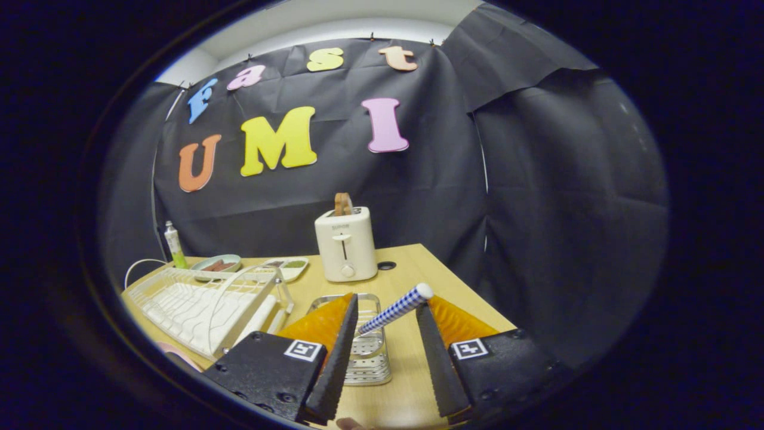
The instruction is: Take the plate from the dish rack, then take the spoon from the basket and place it into the plate.
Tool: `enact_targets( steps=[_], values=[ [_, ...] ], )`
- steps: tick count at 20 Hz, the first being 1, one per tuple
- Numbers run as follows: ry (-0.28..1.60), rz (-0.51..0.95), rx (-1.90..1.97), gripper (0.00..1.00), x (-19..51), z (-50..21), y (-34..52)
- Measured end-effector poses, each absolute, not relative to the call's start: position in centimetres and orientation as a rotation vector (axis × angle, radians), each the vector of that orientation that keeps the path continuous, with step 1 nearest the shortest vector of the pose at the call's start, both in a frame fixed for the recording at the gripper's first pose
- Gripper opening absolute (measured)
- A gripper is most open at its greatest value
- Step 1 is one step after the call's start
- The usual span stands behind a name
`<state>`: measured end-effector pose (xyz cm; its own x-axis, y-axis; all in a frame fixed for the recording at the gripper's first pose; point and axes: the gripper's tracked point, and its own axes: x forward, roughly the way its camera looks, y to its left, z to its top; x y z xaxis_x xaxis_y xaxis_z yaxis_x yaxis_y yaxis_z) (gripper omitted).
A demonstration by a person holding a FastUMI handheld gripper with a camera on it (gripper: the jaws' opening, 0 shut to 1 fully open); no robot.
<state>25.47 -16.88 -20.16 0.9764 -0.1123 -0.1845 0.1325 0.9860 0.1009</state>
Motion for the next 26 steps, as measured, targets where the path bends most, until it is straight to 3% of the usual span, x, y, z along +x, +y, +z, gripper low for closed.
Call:
enact_targets(
  steps=[3,7,21,26],
  values=[
    [0.186,-0.095,0.168,0.45,25.9,-20.0,-16.6],
    [0.198,-0.07,0.237,0.32,25.9,-20.0,-16.5],
    [0.254,0.084,0.729,0.11,26.1,-19.2,-16.8],
    [0.2,-0.017,0.585,0.1,26.0,-18.0,-18.1]
  ],
)
